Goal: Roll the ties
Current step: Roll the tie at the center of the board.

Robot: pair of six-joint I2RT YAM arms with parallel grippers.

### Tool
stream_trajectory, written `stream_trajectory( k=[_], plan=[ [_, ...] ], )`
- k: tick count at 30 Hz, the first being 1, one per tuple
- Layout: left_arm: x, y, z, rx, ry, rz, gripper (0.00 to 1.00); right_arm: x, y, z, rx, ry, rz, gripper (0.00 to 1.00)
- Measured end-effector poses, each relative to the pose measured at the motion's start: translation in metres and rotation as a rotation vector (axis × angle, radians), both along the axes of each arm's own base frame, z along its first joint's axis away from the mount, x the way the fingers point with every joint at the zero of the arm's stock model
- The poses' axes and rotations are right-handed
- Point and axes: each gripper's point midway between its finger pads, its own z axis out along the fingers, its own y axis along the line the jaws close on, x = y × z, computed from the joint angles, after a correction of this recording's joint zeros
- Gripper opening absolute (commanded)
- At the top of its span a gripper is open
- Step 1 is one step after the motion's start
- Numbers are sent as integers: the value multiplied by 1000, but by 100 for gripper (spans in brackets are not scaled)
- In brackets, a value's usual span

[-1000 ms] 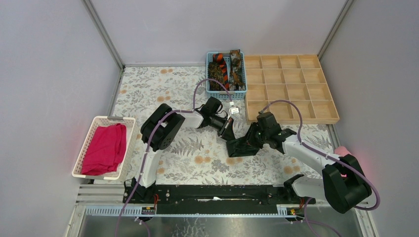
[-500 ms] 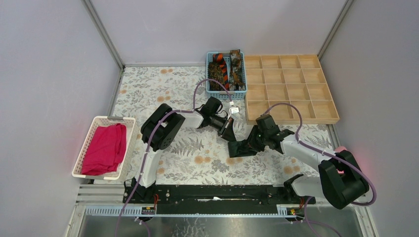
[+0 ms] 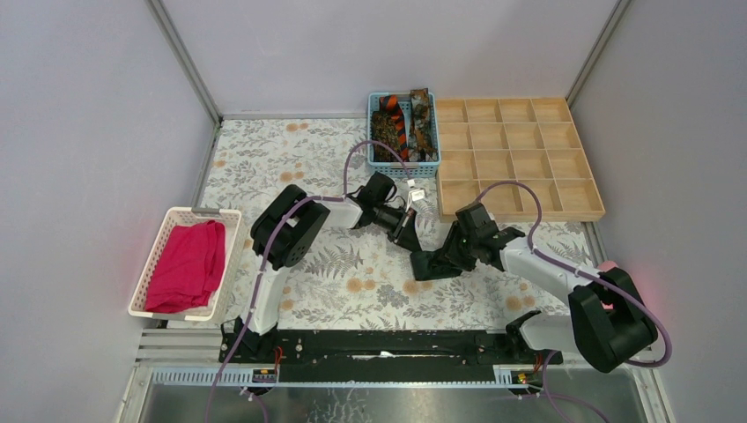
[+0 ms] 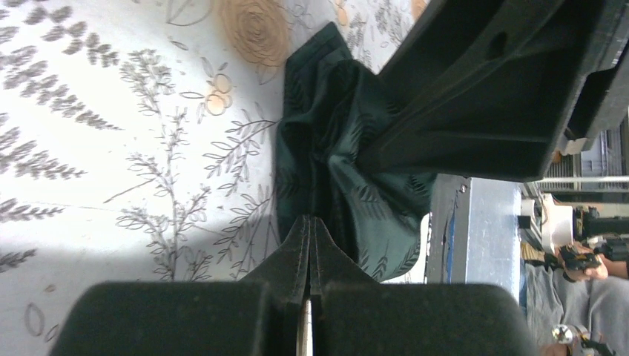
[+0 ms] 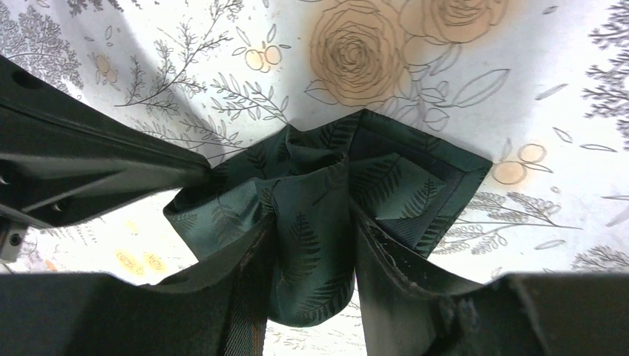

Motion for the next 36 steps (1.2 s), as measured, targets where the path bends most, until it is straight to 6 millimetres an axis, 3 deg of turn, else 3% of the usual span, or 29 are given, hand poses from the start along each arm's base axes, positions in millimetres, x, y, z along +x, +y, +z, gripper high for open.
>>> stream_trajectory(
  k=[7, 12, 15, 21, 23, 31, 36],
  plan=[
    [18, 2, 0, 28, -23, 77, 0, -2, -12, 1, -51, -7, -19, 47],
    [25, 2, 0, 57, -29, 126, 0, -1, -17, 3, -77, -14, -24, 36],
    [28, 4, 17, 56, -56, 164, 0, 0, -16, 3, -77, -17, -23, 32],
    [22, 4, 84, -37, -185, 200, 0, 1, -16, 1, -79, -15, -21, 31],
    [17, -3, 95, -65, -211, 184, 0, 2, -15, 1, -80, -14, -21, 32],
    [-37, -36, 65, -22, -164, 53, 0, 3, -16, 2, -85, -17, -19, 31],
    [-49, -39, 51, 21, -152, 34, 0, 5, -17, 2, -94, -23, -24, 31]
  ],
)
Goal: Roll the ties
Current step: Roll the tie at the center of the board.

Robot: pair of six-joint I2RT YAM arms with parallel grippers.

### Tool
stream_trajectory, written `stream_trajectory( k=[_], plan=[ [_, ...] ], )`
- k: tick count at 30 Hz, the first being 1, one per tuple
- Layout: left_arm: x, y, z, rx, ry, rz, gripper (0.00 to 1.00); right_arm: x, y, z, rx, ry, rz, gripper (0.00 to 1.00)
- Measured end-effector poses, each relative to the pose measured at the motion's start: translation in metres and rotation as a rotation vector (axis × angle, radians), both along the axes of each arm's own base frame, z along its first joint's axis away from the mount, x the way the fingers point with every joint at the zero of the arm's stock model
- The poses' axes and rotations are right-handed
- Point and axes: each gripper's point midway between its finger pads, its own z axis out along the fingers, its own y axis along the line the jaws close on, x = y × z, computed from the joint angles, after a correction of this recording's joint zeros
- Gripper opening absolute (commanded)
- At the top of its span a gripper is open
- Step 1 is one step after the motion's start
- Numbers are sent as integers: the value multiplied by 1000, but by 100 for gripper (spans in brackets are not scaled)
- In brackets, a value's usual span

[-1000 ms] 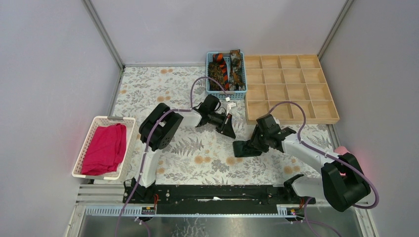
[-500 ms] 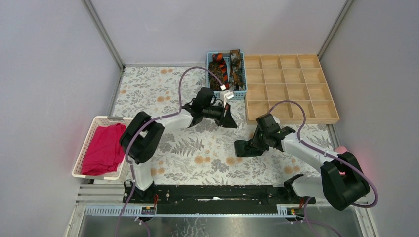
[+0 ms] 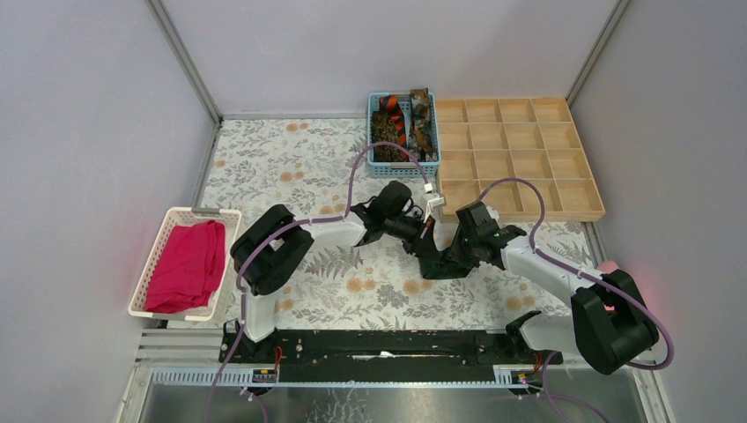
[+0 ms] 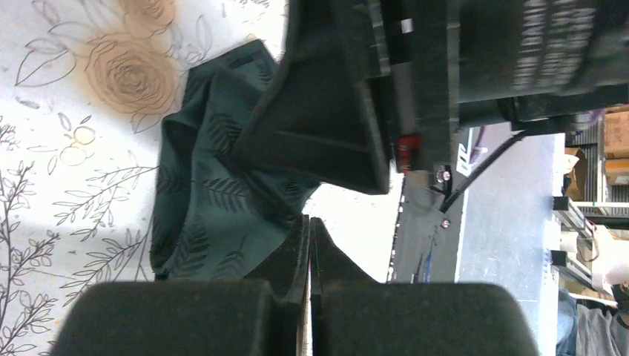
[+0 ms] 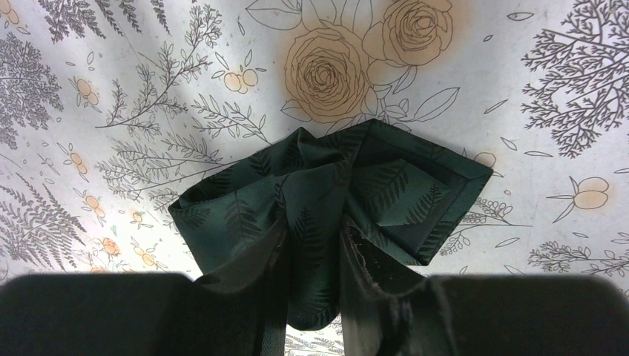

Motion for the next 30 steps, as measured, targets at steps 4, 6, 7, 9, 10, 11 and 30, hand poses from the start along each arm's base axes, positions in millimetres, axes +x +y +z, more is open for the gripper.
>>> stream_trajectory(
  k=[4, 6, 7, 9, 10, 11, 30],
  plan=[
    [-1, 1, -21, 55, 18, 11, 0, 1, -1, 0, -7, -6, -2, 32],
    [-2, 1, -31, 84, 28, 15, 0, 1, -1, 0, -8, -5, -2, 32],
    [-3, 0, -34, 92, 31, 15, 0, 1, -1, 0, -9, -4, -2, 32],
    [-2, -1, -39, 99, 35, 15, 0, 1, -2, 0, -10, -4, -1, 32],
    [-1, -3, -41, 103, 38, 15, 0, 1, -3, 0, -15, -5, -3, 33],
    [-1, -4, -41, 104, 38, 13, 0, 1, -4, 1, -20, -8, -5, 34],
    [7, -6, -61, 158, 47, 41, 0, -2, -46, 25, -208, -56, -61, 48]
  ],
)
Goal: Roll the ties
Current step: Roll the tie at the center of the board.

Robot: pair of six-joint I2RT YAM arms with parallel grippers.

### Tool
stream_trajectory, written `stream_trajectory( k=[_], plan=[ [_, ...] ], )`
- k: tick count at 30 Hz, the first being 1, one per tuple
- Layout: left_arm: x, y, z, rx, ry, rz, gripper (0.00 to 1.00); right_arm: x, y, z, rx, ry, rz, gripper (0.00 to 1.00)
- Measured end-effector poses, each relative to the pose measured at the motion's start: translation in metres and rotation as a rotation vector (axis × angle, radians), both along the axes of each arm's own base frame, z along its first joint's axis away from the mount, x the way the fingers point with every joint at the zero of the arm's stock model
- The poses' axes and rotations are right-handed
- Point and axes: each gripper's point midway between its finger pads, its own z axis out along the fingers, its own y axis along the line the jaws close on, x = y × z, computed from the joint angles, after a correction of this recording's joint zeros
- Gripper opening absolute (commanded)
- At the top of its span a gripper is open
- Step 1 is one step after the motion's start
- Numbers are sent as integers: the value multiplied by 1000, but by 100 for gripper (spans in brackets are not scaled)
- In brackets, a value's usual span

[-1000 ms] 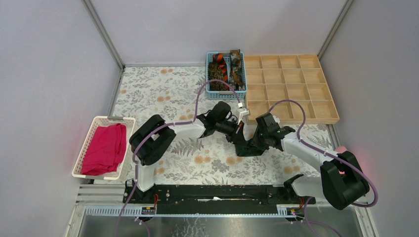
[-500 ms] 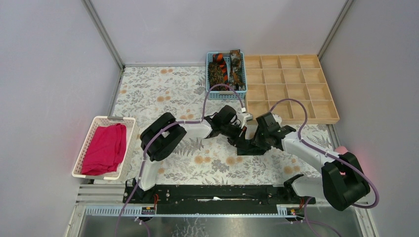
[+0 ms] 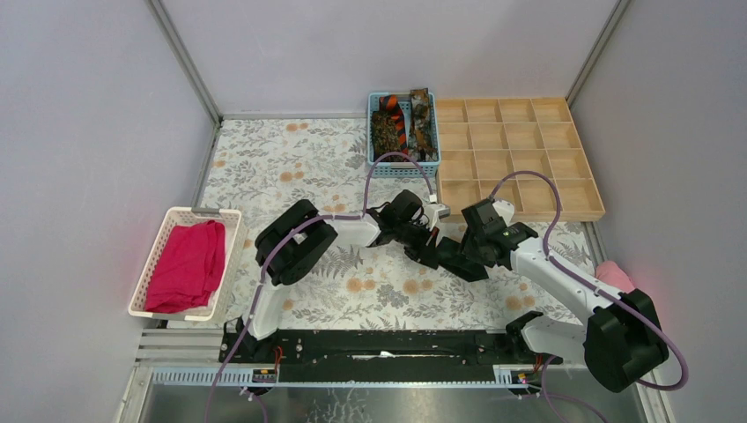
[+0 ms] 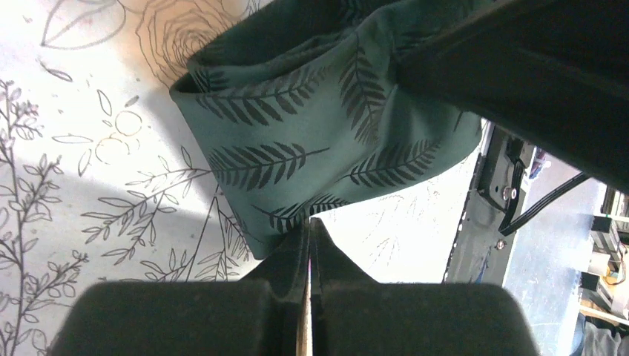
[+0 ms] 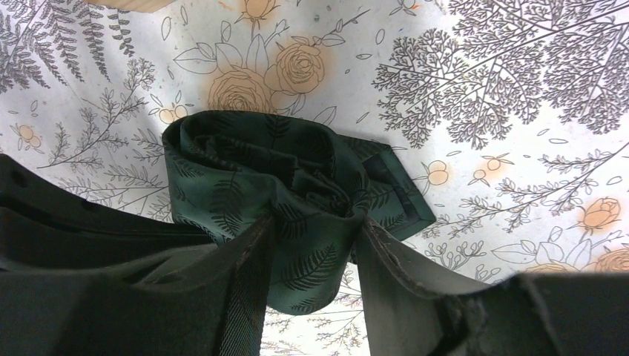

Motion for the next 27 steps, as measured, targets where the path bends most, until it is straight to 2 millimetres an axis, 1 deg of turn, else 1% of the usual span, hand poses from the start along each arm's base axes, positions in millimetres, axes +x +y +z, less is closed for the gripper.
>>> stream_trajectory(
  k=[3, 6, 9, 11, 14, 18, 20, 23, 27],
  plan=[
    [4, -3, 4, -1, -9, 6, 0, 0, -2, 0, -10, -1, 2, 40],
    [8, -6, 10, -5, -19, 11, 0, 0, -3, -3, -22, 8, 3, 40],
    [10, -7, 19, -13, -34, 11, 0, -1, -3, -10, -31, 26, 2, 40],
    [13, -9, 28, -25, -54, 12, 0, -1, -3, -14, -29, 30, 3, 41],
    [18, -13, 40, -45, -84, 16, 0, 0, 0, -17, -9, 22, 3, 51],
    [23, -18, 50, -64, -101, 17, 0, 3, 3, -19, 0, 18, -1, 52],
    [28, -24, 55, -79, -112, 16, 0, 3, 3, -21, -2, 25, -2, 52],
    [32, -30, 59, -99, -116, 10, 0, 4, 3, -21, 1, 22, -4, 52],
    [30, -33, 49, -97, -88, 5, 0, 4, 4, -21, 2, 20, -4, 52]
  ],
)
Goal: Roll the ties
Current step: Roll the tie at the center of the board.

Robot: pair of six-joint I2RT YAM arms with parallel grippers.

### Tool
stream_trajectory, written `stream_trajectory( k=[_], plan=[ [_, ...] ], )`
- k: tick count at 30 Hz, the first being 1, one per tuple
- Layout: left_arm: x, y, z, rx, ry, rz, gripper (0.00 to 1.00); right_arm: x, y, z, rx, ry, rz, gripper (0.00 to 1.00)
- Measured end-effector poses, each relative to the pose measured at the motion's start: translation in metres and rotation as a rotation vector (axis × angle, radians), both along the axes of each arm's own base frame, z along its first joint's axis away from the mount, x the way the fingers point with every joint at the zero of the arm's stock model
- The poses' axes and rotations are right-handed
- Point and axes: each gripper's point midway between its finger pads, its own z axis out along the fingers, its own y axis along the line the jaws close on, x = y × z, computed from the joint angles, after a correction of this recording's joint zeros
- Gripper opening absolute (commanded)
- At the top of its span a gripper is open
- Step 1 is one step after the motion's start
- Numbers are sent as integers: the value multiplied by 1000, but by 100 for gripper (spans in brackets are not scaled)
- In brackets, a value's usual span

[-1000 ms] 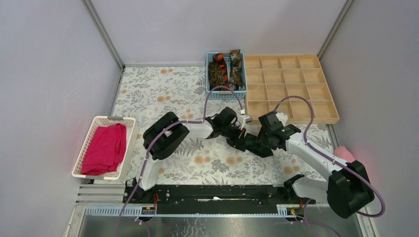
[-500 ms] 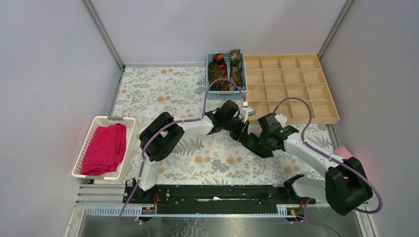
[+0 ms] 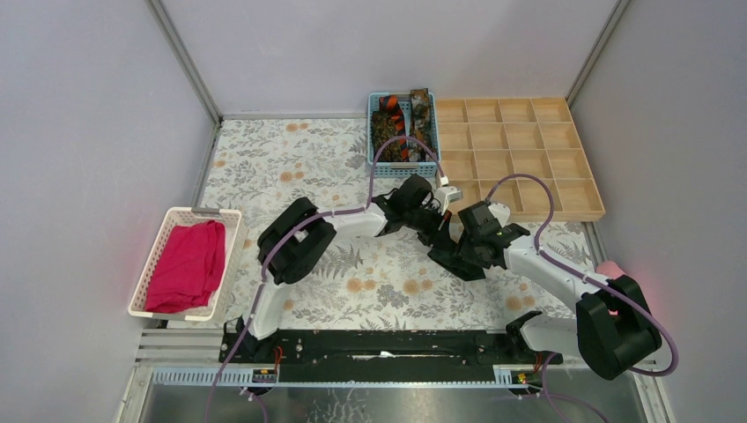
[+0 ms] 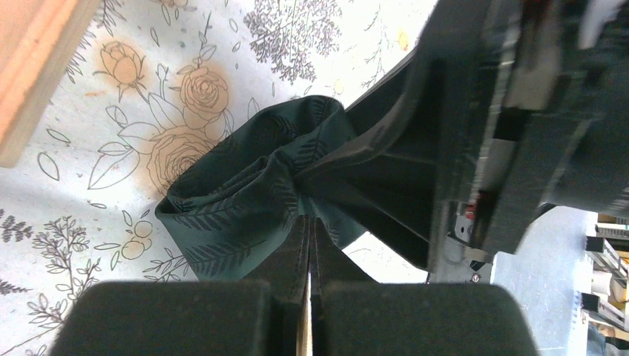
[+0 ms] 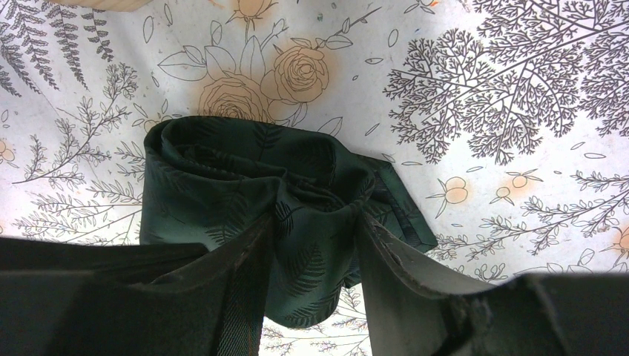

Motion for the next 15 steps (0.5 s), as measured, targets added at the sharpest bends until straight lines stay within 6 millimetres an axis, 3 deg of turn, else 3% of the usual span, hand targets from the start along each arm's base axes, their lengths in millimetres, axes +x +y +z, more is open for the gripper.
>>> stream_trajectory(
  k=[6, 11, 15],
  plan=[
    [-4, 0, -19, 19, 46, -11, 0, 0, 0, 1, 1, -2, 0, 52],
    [-5, -1, -22, 14, 59, -13, 0, -1, -1, 1, -1, 1, 1, 53],
    [-5, -2, -28, 15, 69, -12, 0, -2, -1, 4, 0, -1, 2, 65]
  ],
)
